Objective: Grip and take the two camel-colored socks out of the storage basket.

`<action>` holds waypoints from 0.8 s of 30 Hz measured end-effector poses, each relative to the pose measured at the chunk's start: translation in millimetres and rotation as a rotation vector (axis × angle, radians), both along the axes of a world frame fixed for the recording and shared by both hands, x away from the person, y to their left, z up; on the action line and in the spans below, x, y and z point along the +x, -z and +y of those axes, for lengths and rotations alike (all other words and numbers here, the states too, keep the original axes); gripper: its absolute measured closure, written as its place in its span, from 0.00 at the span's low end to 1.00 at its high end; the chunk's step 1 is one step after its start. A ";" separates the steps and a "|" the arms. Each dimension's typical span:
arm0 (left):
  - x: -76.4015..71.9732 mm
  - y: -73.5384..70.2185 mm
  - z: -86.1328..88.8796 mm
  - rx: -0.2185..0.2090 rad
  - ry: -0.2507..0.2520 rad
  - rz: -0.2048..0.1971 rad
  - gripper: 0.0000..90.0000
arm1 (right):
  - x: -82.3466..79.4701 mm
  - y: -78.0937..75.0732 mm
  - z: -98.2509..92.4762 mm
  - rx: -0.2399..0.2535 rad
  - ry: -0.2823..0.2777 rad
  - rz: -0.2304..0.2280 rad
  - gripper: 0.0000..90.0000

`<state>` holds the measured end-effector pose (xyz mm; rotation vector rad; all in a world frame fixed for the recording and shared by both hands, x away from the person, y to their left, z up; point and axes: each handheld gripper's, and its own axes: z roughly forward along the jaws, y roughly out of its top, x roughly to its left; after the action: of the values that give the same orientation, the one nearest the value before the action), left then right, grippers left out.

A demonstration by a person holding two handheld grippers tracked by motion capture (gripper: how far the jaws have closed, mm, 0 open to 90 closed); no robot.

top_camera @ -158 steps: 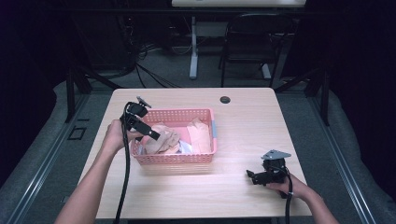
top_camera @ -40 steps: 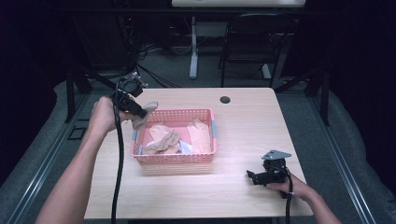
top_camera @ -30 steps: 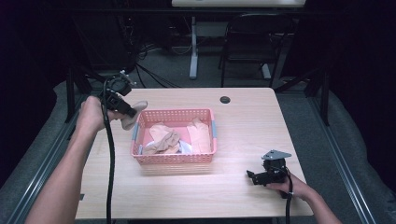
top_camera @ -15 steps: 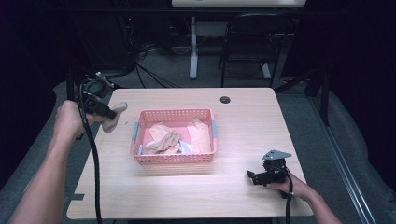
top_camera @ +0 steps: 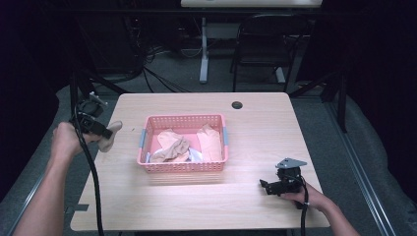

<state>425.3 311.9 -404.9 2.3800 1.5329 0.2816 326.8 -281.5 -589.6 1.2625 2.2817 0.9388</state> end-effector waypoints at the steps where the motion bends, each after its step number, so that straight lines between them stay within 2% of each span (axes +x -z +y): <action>1: -0.5 4.9 1.1 -0.003 -0.001 0.002 0.86 | -0.1 0.0 0.0 0.000 0.000 0.000 0.00; 9: -3.8 45.0 8.8 -0.025 -0.023 0.041 0.86 | -1.1 -0.3 -0.2 -0.005 0.000 -0.001 0.00; 10: -3.8 45.0 8.8 -0.025 -0.023 0.041 0.86 | -1.1 -0.3 -0.2 -0.005 0.000 -0.001 0.00; 11: -4.0 57.1 10.8 -0.035 -0.021 0.051 0.86 | -1.1 -0.3 -0.2 -0.004 0.000 -0.001 0.00; 12: -4.0 57.1 10.8 -0.035 -0.021 0.051 0.86 | -1.1 -0.3 -0.2 -0.004 0.000 -0.001 0.00; 13: -5.1 69.0 12.5 -0.045 -0.011 0.062 0.86 | -1.1 -0.3 -0.1 -0.004 0.000 0.000 0.00; 17: -9.8 91.6 16.0 -0.043 -0.014 0.092 0.86 | -1.1 -0.3 -0.2 -0.005 0.000 0.000 0.00; 18: -9.8 91.6 16.0 -0.043 -0.014 0.092 0.86 | -1.1 -0.3 -0.2 -0.005 0.000 0.000 0.00; 19: -10.5 101.6 16.7 -0.043 -0.022 0.106 0.86 | -1.1 -0.3 -0.2 -0.004 0.000 -0.001 0.00; 20: -10.5 101.6 16.7 -0.043 -0.022 0.106 0.86 | -1.1 -0.3 -0.2 -0.004 0.000 -0.001 0.00; 21: -10.1 109.4 17.0 -0.045 -0.027 0.125 0.85 | -1.1 -0.3 -0.1 -0.005 0.000 -0.001 0.00; 24: -8.4 119.3 17.4 -0.042 -0.042 0.143 0.85 | -1.1 -0.3 -0.1 -0.005 0.000 -0.001 0.00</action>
<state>416.9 329.3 -524.2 2.3829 1.6350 0.0890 325.7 -281.7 -589.3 1.2598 2.2820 0.9333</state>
